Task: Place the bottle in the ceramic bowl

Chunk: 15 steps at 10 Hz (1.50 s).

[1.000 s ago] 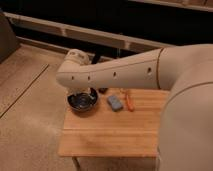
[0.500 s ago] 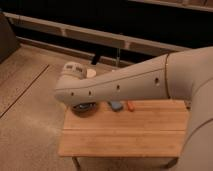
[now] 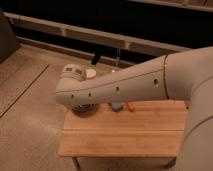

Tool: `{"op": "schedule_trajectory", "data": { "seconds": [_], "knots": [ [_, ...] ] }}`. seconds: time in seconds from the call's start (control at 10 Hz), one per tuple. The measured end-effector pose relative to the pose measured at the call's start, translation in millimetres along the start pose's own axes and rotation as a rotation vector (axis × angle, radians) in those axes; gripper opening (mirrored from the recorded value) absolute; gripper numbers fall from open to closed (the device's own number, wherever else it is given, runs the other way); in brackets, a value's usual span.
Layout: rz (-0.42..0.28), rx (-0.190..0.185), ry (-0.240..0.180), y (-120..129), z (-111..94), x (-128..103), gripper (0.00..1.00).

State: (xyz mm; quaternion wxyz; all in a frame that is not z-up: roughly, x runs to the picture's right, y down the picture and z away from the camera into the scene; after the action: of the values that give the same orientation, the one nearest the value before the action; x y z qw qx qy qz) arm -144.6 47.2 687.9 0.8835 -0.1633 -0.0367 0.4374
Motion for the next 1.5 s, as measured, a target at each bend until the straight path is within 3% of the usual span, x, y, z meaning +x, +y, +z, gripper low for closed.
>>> {"op": "schedule_trajectory", "data": {
  "seconds": [0.2,0.4,0.5,0.6,0.8,1.1,1.3,1.5],
  "knots": [
    [0.020,0.050,-0.075,-53.7,-5.2,-9.8,0.65],
    [0.151,0.106,-0.129,-123.4,-9.0,5.1,0.65],
    [0.226,0.122,-0.132,-146.6,-6.9,17.4,0.65],
    [0.347,0.150,-0.113,-178.2,0.0,40.5,0.65],
    [0.470,0.179,-0.085,-205.0,8.9,66.0,0.65],
    [0.481,0.186,-0.083,-207.5,10.7,66.0,0.65],
    [0.534,0.269,-0.103,-253.1,10.8,62.0,0.65],
    [0.613,0.398,-0.147,-338.2,6.5,60.2,0.65]
  ]
}}
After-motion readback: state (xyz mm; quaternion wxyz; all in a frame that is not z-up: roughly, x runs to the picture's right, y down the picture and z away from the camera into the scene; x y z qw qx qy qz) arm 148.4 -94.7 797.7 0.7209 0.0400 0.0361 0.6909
